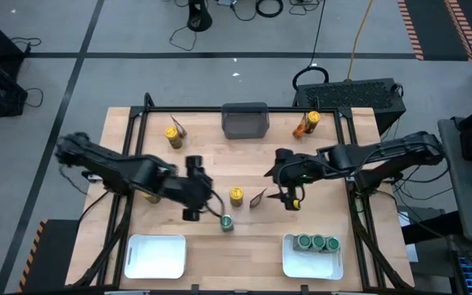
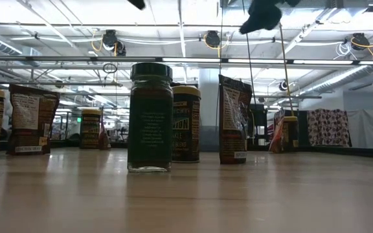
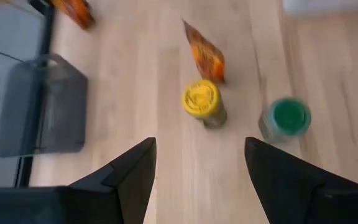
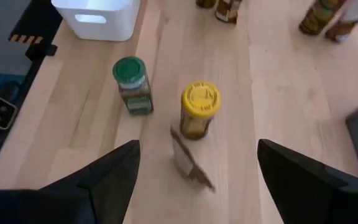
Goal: Sort spices by type
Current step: Put the green seasoning bottle into the right white bin
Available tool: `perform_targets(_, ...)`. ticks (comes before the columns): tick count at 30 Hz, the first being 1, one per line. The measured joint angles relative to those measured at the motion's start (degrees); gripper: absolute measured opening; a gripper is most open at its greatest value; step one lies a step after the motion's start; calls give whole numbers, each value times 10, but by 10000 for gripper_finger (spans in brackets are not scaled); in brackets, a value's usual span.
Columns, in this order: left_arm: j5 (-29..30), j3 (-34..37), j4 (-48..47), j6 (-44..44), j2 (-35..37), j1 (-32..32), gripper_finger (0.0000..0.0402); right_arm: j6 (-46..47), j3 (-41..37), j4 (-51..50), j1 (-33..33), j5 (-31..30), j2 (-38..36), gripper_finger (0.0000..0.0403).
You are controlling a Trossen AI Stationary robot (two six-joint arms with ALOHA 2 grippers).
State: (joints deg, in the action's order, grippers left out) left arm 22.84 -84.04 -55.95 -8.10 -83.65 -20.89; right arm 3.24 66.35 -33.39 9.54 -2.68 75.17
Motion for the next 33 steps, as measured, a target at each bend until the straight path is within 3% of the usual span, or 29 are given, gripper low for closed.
perform_targets(3, 34, 102, 110, -6, 81, -18, 248, -56, 0, 51, 0, 0, 30, 309)
perform_targets(8, 101, 271, 346, 48, 183, -48, 248, -62, 0, 141, 0, 28, 82, 309)
perform_targets(11, 127, 362, 491, 101, 219, -52, 248, -69, 0, 185, 2, 106, 114, 309)
perform_targets(16, 150, 468, 668, 158, 247, -36, 248, -61, 0, 249, 21, 117, 163, 309)
perform_targets(19, 195, 493, 698, 188, 256, -18, 248, -62, 0, 291, 33, 116, 194, 309)
perform_targets(23, 247, 511, 699, 163, 272, 12, 248, -56, 0, 349, 39, 116, 228, 309)
perform_targets(27, 217, 523, 696, 155, 277, 32, 248, -49, 0, 402, 38, 114, 264, 309)
perform_targets(33, 107, 523, 693, 148, 277, 49, 248, -46, 30, 409, 39, 99, 318, 309)
